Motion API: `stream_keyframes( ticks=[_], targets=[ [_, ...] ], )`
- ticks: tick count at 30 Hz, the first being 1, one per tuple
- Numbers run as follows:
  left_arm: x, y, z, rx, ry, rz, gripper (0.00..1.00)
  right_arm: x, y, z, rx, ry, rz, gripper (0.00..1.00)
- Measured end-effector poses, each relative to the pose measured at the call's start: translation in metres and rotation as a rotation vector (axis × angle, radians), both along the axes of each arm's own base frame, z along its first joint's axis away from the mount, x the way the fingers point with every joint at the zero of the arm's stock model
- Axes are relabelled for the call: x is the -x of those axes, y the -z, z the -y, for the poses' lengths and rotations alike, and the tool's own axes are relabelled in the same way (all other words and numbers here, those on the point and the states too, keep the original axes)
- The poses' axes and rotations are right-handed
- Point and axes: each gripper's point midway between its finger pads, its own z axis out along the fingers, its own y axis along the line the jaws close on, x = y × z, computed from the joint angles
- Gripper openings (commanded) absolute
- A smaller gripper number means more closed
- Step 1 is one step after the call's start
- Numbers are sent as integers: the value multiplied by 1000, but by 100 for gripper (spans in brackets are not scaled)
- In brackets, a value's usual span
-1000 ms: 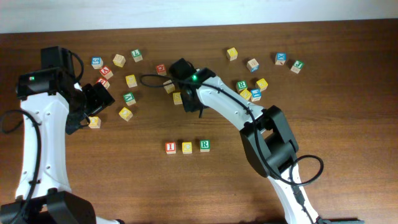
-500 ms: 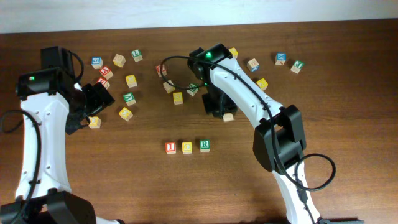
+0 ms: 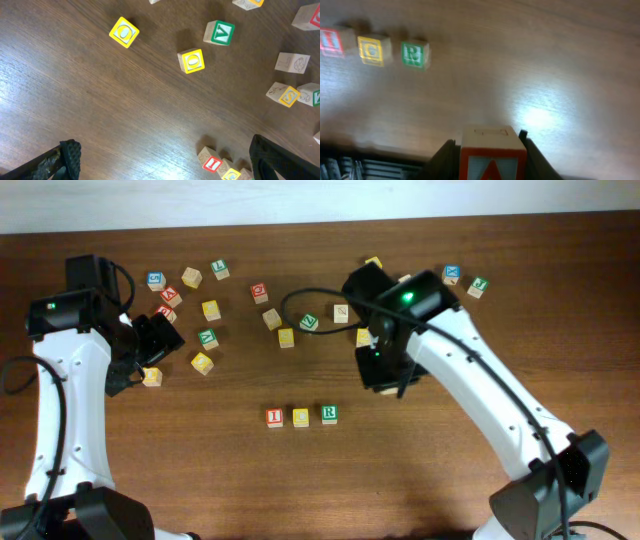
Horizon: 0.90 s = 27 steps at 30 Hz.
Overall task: Spell out ICRA
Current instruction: 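Carry the A block to the right end of the row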
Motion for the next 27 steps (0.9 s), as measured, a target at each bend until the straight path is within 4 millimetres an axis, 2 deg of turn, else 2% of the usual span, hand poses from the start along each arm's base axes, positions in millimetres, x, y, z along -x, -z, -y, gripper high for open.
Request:
stream_keyframes(
  ticks=[3, 6, 8, 14, 16, 17, 23, 25, 27],
  targets=[
    [0, 0, 0, 0, 0, -2, 99, -11, 66, -15, -48, 51, -9, 27],
    [0, 0, 0, 0, 0, 0, 99, -16, 110, -21, -87, 113, 18, 27],
    [0, 0, 0, 0, 0, 0, 99, -18, 128, -26, -116, 134, 47, 27],
    [0, 0, 0, 0, 0, 0, 99, -11, 146, -30, -66, 134, 103, 27],
    [0, 0, 0, 0, 0, -1, 99, -11, 149, -32, -62, 131, 117, 28],
    [0, 0, 0, 0, 0, -1, 99, -10, 150, -34, -61, 128, 120, 32],
    [0, 0, 0, 0, 0, -1, 99, -2, 158, -34, -38, 110, 129, 32],
    [0, 0, 0, 0, 0, -1, 99, 1, 161, -32, -32, 111, 122, 31],
    [0, 0, 0, 0, 0, -1, 99, 0, 162, -33, -36, 111, 126, 25]
  ],
)
